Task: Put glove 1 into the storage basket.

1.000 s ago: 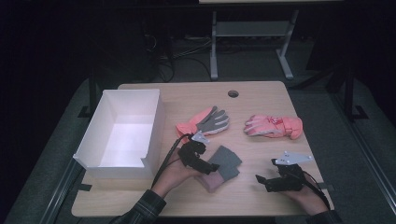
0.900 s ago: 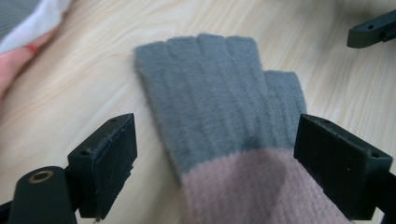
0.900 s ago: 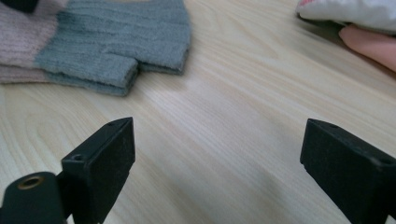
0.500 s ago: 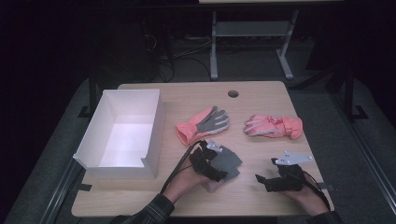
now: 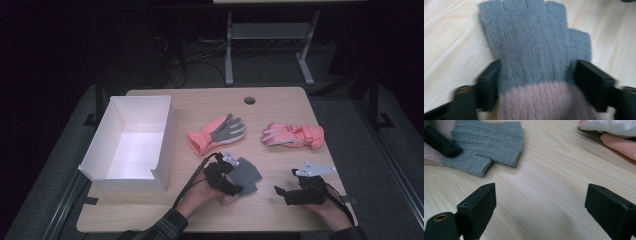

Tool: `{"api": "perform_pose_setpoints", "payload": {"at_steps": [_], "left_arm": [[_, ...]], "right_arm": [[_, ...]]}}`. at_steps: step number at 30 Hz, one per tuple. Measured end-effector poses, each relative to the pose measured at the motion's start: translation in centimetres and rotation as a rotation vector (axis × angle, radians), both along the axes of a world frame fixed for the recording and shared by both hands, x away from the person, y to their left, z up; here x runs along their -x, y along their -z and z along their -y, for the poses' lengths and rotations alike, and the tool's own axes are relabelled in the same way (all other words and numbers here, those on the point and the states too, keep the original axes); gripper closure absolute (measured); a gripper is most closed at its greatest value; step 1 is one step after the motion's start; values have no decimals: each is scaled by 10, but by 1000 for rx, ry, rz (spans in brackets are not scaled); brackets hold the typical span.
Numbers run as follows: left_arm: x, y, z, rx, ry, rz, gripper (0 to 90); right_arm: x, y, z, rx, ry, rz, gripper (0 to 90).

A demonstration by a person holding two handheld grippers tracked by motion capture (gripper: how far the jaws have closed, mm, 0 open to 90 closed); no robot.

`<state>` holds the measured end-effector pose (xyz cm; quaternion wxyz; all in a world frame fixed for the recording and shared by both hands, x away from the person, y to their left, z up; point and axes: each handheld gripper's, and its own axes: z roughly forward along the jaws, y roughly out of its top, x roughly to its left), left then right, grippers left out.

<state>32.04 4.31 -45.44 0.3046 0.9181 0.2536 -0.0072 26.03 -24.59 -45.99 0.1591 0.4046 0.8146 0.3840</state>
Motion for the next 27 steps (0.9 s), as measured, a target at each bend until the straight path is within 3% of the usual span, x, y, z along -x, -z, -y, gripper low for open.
{"api": "perform_pose_setpoints", "payload": {"at_steps": [4, 8, 20, 27], "left_arm": [[-2, -1, -1, 42, 0, -49, 521], [-4, -2, -2, 47, 1, -76, 577], [-7, -9, -4, 72, 1, -111, 641], [-5, -27, -10, 94, -12, -107, 642]], "right_arm": [[0, 0, -2, 10, -6, 6, 98], [1, 1, -1, 12, 0, 2, 98], [1, 0, -1, 12, 10, 7, 98], [0, 0, 0, 6, 21, 11, 99]]}}
